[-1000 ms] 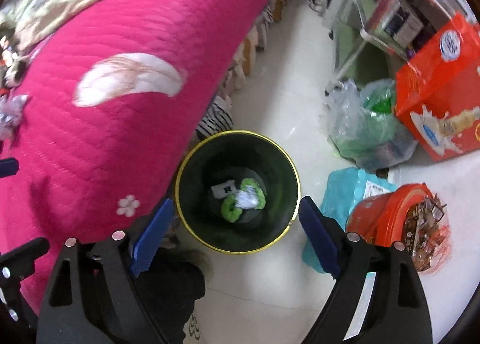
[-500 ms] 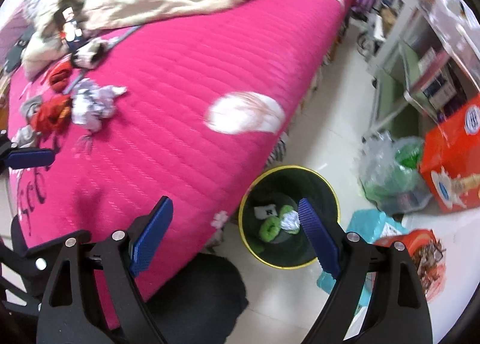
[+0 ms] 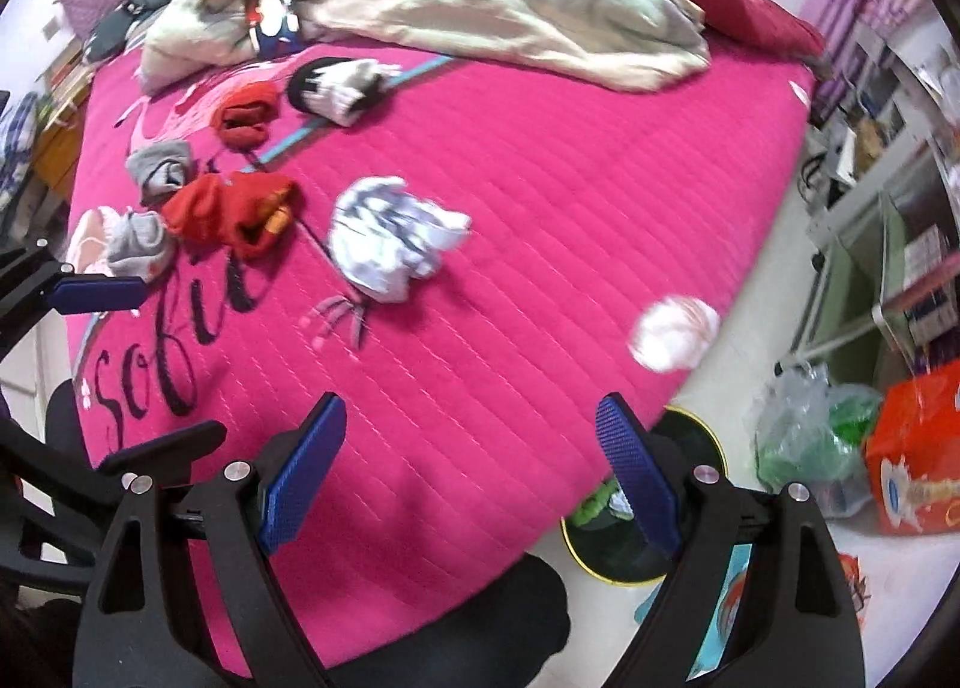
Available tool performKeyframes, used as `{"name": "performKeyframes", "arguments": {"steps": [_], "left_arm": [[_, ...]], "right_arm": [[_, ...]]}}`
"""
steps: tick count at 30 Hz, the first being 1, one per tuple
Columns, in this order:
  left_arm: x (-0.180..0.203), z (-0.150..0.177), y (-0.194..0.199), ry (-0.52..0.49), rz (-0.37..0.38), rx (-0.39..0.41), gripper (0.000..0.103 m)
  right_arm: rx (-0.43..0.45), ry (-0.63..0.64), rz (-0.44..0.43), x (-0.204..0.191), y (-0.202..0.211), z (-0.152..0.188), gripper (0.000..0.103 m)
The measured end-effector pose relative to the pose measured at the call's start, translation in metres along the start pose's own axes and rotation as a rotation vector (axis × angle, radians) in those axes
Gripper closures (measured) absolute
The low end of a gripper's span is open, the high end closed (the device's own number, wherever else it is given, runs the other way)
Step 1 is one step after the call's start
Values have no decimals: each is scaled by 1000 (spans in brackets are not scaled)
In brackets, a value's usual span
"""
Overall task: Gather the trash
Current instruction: 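Return both tools to the bed toward the red sock and crumpled paper, then grasp the red sock with the left tool while the right tool grasps crumpled paper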
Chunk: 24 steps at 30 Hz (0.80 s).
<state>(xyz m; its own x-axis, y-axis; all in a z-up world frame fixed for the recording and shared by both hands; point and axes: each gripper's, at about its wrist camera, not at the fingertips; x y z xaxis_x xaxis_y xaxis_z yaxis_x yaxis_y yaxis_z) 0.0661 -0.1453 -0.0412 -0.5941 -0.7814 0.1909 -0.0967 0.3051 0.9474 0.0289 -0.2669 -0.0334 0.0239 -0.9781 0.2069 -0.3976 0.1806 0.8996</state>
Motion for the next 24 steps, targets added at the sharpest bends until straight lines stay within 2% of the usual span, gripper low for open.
{"name": "performKeyframes", "arguments": {"steps": [6,17,24], "left_arm": [[-21,4,2,32,-7,-2,17],[-60,-5,0,-1,-34,-16,17],[-83,-20,-12,-45,-43,-36,9]], "right_arm": [[5,31,-4,-22,0,-15,21],[-9,18,8,-40,-8,-37,21],[-39,31,22,-49,-20,-48,18]]}}
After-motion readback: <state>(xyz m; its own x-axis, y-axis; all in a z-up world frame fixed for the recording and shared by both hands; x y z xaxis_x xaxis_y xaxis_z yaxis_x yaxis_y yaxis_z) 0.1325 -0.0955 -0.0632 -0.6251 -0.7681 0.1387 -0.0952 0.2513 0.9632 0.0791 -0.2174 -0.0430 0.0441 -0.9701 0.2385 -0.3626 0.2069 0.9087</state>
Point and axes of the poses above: each gripper's, at about its wrist camera, not at the fingertips, and y roughly against the way its jaws point, x to its right, z to its underside, and after that the axes turned 14 degrees about z, right-handed
